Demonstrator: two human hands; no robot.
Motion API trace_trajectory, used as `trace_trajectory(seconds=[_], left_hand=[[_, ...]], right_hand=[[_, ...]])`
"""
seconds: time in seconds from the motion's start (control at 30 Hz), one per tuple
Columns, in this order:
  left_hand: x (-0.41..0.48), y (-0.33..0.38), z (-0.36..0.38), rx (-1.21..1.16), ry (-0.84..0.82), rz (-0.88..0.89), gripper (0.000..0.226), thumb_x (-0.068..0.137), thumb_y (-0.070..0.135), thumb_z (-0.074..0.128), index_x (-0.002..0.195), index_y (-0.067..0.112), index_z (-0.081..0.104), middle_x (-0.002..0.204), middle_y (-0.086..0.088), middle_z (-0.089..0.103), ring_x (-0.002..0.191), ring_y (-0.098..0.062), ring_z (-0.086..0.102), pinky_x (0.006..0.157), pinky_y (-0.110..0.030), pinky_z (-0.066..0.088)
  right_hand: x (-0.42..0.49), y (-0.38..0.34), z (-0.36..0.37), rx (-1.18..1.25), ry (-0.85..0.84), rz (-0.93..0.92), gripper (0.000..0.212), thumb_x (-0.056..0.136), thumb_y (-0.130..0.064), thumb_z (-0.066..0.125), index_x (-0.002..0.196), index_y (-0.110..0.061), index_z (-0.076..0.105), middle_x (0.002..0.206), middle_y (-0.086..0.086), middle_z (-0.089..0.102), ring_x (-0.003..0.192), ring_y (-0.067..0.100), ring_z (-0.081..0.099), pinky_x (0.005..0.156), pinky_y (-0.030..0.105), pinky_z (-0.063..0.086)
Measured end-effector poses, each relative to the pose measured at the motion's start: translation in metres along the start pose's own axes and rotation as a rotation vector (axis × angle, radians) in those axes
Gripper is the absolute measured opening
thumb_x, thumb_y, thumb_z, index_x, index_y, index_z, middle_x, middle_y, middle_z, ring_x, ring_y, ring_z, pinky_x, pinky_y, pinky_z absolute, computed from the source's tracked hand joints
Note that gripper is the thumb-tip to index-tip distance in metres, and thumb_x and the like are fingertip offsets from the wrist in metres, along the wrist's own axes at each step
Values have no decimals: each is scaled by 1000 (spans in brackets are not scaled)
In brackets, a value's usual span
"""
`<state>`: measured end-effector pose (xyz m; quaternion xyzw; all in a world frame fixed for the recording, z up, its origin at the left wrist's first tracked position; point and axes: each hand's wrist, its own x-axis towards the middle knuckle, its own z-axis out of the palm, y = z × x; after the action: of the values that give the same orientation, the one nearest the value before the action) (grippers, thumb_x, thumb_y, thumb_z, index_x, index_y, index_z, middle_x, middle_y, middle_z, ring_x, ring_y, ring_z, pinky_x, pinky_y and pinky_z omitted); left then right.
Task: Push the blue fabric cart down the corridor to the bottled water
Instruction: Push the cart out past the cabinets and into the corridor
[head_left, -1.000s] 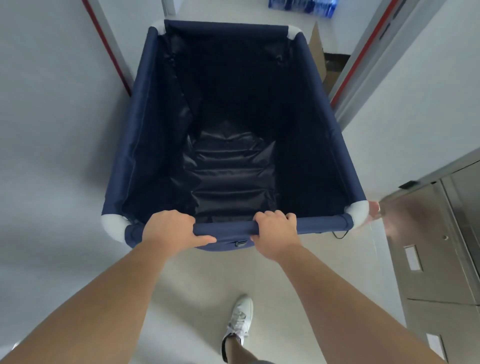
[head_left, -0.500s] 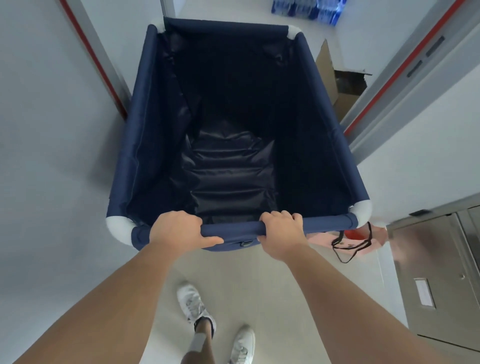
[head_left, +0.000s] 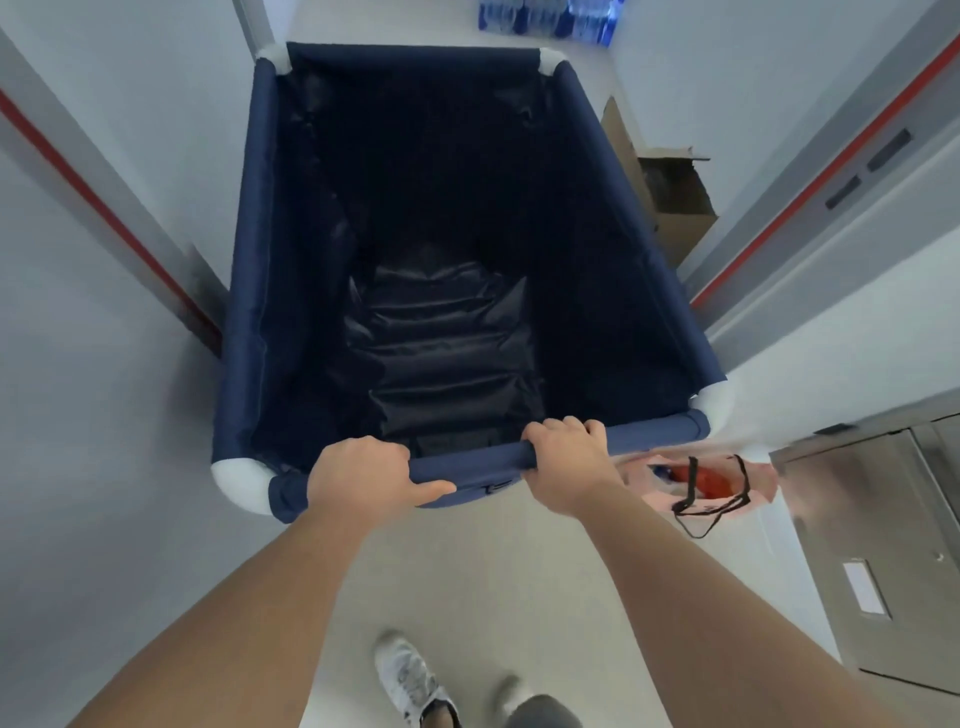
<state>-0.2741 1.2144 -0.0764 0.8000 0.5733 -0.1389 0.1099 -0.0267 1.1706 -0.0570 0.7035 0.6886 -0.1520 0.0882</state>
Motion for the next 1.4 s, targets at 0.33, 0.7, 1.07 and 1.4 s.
trace_trajectory(seconds=[0.33, 0.7, 1.07, 1.4], left_hand=[[93, -31, -31, 8, 17, 42, 70, 59, 96, 25, 62, 30, 47, 60, 11, 56, 53, -5, 47, 48, -28, 28], [204, -63, -74, 33, 20, 44, 77, 53, 101, 19, 62, 31, 48, 58, 11, 54, 56, -9, 51, 51, -30, 33], [323, -90, -117, 68, 71, 83, 75, 57, 98, 18, 61, 30, 48, 55, 11, 54, 51, -6, 47, 49, -30, 30], [445, -119, -161, 45, 21, 108, 67, 60, 93, 22, 65, 32, 49, 61, 11, 59, 57, -6, 54, 52, -29, 36]], right_hand=[[89, -1, -26, 20, 24, 20, 22, 90, -36, 58, 110, -30, 54, 100, -8, 57, 97, 20, 49, 91, 38, 26], [199, 2, -64, 38, 48, 24, 19, 91, -36, 57, 108, -28, 53, 99, -6, 57, 97, 21, 49, 93, 40, 26], [320, 13, -106, 30, 66, 15, 19, 91, -38, 57, 106, -27, 52, 99, -5, 56, 97, 22, 49, 93, 41, 28], [438, 16, -155, 34, -5, 70, 19, 90, -36, 56, 106, -27, 51, 96, -6, 52, 89, 20, 40, 93, 40, 28]])
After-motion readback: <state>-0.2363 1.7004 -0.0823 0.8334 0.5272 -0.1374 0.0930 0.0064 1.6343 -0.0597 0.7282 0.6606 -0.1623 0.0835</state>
